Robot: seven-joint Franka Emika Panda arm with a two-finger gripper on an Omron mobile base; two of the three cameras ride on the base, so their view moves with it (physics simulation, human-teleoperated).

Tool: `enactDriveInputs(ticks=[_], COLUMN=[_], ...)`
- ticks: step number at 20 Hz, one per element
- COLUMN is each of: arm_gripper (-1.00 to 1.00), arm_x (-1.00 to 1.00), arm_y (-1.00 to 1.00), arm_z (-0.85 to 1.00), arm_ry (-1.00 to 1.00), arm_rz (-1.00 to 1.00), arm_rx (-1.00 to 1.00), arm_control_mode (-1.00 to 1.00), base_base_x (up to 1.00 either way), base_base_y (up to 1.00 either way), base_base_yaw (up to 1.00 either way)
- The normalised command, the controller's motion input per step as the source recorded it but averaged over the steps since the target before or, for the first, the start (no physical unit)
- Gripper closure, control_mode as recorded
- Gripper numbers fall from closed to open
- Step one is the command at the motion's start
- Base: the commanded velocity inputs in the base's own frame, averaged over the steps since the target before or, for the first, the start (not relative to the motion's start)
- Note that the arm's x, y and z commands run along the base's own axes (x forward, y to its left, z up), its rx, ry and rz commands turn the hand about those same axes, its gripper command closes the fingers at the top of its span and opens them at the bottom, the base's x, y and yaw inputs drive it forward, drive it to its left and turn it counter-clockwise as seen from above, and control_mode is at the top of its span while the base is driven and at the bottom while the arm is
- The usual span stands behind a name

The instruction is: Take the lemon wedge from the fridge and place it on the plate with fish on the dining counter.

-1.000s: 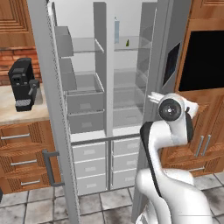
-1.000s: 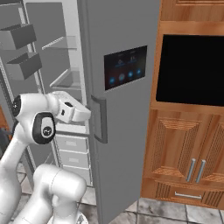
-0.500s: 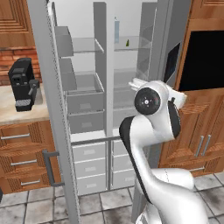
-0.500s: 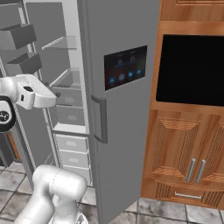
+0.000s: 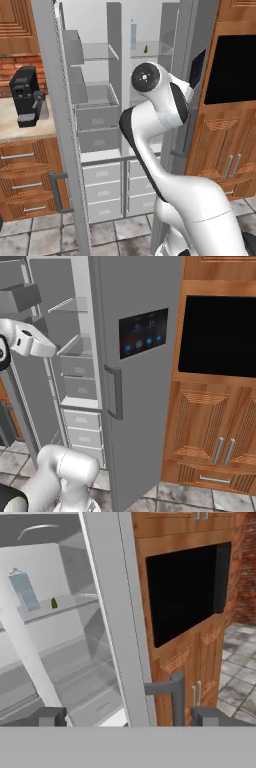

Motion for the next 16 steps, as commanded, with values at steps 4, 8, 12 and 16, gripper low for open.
enactDriveInputs(ticks=[4, 8, 12, 16], arm_gripper=[-1.0, -1.0, -1.0, -1.0], arm_x=[0.46, 0.65, 0.6, 0.59], arm_y=[0.0, 0.0, -0.07, -0.18], arm_z=[-0.02, -0.12, -0.14, -0.07], arm_ry=[0.0, 0.0, 0.0, 0.0], arm_rz=[-0.02, -0.04, 0.0, 0.0], arm_rx=[-0.02, -0.04, -0.03, -0.01], arm_control_mode=[-1.0, -1.0, -1.0, -1.0], base_base_x=[0.0, 0.0, 0.0, 0.0], base_base_y=[0.0, 0.0, 0.0, 0.0], base_base_yaw=[0.0, 0.0, 0.0, 0.0])
